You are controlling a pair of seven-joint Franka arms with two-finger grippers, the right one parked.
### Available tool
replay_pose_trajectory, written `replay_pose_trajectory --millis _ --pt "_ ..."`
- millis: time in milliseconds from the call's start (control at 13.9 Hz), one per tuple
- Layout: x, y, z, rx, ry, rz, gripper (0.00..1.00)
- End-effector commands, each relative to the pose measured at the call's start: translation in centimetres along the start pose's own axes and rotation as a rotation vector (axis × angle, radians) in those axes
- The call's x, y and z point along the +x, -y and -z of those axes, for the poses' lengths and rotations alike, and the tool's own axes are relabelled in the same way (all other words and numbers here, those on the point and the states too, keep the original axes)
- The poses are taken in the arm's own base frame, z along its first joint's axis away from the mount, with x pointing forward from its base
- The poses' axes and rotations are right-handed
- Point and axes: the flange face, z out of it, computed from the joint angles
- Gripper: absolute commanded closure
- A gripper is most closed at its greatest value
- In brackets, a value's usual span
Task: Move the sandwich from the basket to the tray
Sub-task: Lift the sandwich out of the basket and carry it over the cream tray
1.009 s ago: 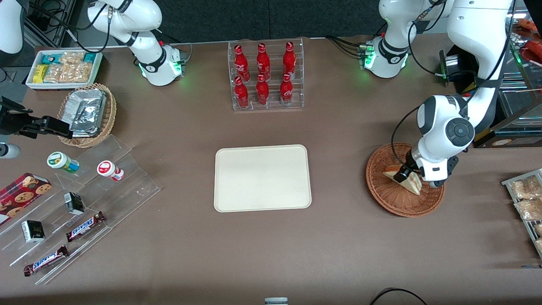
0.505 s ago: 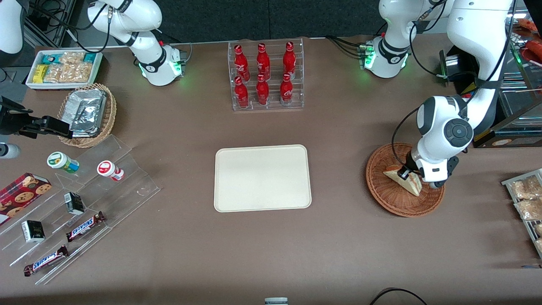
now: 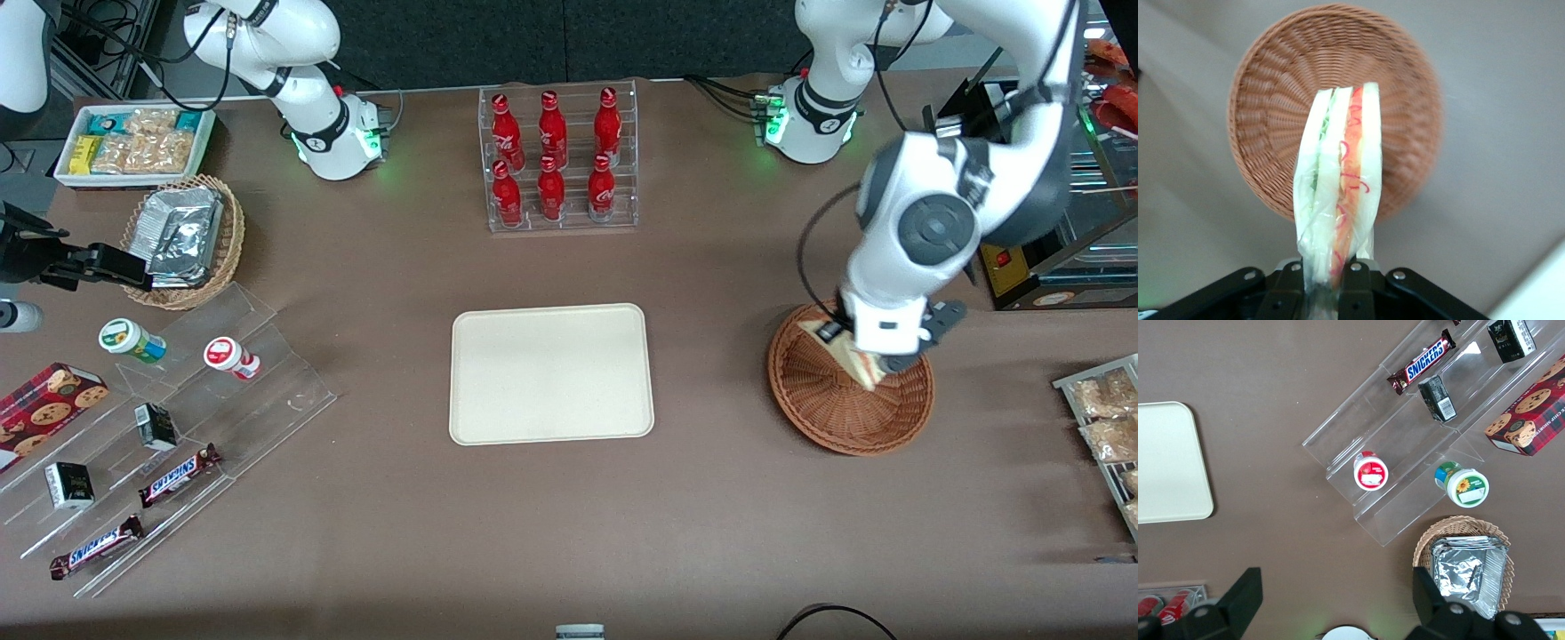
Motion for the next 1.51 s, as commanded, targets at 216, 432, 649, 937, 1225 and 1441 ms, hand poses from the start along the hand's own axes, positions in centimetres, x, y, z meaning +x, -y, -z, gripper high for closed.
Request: replay_pose_trajectory --millis 216,432,649,937,1225,1441 --pt "-11.6 -10.0 2.7 -0.096 -0.041 -0.208 1.00" --pt "-17.0 -16.2 1.3 -0.106 -0.047 -0.318 1.00" --pt "-19.7 -21.9 -1.6 -0.106 -0.039 -0.373 1.00" --pt "-23.7 -26.1 -7.1 -0.140 -0.058 -0.466 1.00" --pt "-25.6 -26.8 -9.1 -0.133 -0.087 -0.510 1.00" --pt "-25.9 -27.5 -10.9 -0.145 -0.088 -0.517 1.00"
